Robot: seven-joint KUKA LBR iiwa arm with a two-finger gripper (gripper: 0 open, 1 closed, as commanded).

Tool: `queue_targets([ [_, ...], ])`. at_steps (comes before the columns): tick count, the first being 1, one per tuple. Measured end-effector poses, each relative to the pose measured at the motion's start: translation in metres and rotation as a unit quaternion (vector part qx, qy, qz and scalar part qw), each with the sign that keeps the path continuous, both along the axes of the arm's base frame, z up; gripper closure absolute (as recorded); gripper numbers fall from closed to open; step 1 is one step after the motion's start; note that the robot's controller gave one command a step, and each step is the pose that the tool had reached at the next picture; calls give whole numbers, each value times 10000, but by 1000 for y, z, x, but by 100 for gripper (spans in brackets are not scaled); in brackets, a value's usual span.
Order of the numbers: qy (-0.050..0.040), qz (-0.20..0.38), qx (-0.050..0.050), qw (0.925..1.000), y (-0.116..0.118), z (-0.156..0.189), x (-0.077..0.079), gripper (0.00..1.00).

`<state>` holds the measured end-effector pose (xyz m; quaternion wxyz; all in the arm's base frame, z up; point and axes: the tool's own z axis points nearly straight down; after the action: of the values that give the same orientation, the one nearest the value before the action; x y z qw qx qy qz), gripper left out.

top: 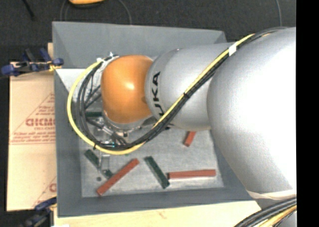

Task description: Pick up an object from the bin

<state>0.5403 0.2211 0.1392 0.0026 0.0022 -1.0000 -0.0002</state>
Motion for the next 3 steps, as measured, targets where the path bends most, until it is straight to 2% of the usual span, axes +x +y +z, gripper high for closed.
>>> queue_targets([
  [1, -38, -21, 9, 10000, -1, 5, 2, 0],
  [2, -58, 193, 8, 9998, -29, -53, -22, 0],
  [3, 6, 230, -7, 9997, -32, -76, -19, 0],
])
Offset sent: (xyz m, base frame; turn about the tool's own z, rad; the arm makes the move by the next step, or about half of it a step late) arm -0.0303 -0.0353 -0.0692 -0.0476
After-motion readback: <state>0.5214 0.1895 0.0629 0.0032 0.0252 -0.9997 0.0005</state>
